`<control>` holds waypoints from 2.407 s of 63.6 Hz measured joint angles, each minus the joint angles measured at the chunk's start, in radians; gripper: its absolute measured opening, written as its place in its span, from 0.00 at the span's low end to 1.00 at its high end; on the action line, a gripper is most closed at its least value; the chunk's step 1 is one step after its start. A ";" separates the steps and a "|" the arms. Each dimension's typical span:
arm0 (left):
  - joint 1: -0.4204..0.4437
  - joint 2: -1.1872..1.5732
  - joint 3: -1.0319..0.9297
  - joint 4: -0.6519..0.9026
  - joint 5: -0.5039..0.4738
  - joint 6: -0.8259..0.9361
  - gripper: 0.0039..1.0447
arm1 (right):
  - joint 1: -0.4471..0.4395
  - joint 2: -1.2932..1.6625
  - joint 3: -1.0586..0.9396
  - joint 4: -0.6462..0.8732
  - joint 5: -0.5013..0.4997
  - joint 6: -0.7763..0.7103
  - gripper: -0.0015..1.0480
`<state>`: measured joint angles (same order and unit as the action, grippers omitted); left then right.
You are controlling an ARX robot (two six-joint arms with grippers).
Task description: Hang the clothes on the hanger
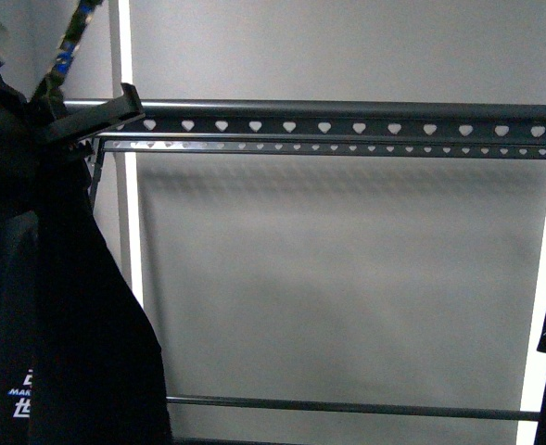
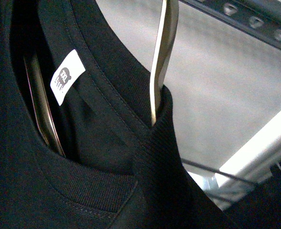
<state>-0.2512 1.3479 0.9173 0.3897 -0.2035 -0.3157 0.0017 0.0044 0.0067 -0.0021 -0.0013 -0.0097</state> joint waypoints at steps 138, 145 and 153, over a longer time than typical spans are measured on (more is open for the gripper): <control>-0.005 0.694 1.113 -0.600 1.069 1.117 0.04 | 0.000 0.000 0.000 0.000 0.000 0.000 0.93; -0.004 0.694 1.112 -0.600 1.068 1.116 0.04 | -0.158 0.144 0.043 0.034 -0.348 -0.026 0.93; -0.006 0.694 1.112 -0.600 1.068 1.116 0.04 | -0.434 0.595 0.235 0.410 -0.658 -0.171 0.93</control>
<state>-0.2569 2.0415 2.0289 -0.2104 0.8646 0.8005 -0.4320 0.5999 0.2420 0.4084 -0.6594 -0.1810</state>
